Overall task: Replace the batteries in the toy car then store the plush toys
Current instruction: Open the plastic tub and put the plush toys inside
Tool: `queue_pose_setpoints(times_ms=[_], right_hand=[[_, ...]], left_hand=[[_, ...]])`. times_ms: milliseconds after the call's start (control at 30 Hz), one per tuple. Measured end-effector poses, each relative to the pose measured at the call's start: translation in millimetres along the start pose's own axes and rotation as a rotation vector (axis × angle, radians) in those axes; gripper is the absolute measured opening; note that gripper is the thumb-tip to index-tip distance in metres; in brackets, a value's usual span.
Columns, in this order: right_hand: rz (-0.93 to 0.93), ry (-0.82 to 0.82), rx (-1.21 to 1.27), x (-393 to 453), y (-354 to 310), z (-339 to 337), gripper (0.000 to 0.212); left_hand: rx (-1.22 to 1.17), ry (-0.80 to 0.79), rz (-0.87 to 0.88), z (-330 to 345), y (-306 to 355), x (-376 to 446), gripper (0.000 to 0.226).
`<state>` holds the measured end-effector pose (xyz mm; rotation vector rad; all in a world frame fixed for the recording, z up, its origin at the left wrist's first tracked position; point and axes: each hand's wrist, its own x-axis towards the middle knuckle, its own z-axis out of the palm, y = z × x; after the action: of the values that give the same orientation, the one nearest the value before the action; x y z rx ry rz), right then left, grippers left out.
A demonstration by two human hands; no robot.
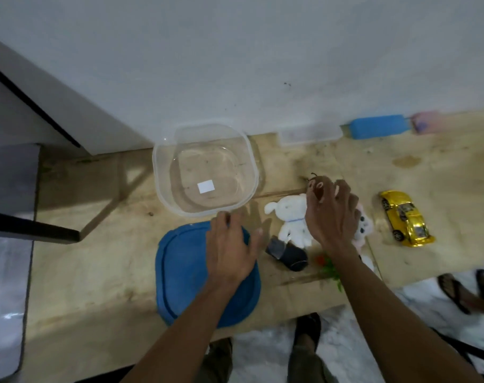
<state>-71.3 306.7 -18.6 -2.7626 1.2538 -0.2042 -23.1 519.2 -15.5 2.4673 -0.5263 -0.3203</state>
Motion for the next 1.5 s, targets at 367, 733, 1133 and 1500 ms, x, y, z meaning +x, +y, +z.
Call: queue_pose_setpoints(times_ms=[367, 733, 1133, 1500], right_hand=[[-0.356, -0.187, -0.107, 50, 108, 49, 0.071], [-0.285, -0.371, 0.369, 86, 98, 32, 0.067], [-0.164, -0.242, 1.055, 60, -149, -16, 0.06], [-0.256, -0.415, 0.469, 42, -192, 67, 0.063]], left_hand=[[-0.07, -0.282, -0.199, 106, 86, 56, 0.074], [-0.308, 0.105, -0.337, 101, 135, 50, 0.074], [-0.343, 0.535, -0.449, -60, -1, 96, 0.069], [-0.257, 0.202, -0.416, -33, -65, 153, 0.055]])
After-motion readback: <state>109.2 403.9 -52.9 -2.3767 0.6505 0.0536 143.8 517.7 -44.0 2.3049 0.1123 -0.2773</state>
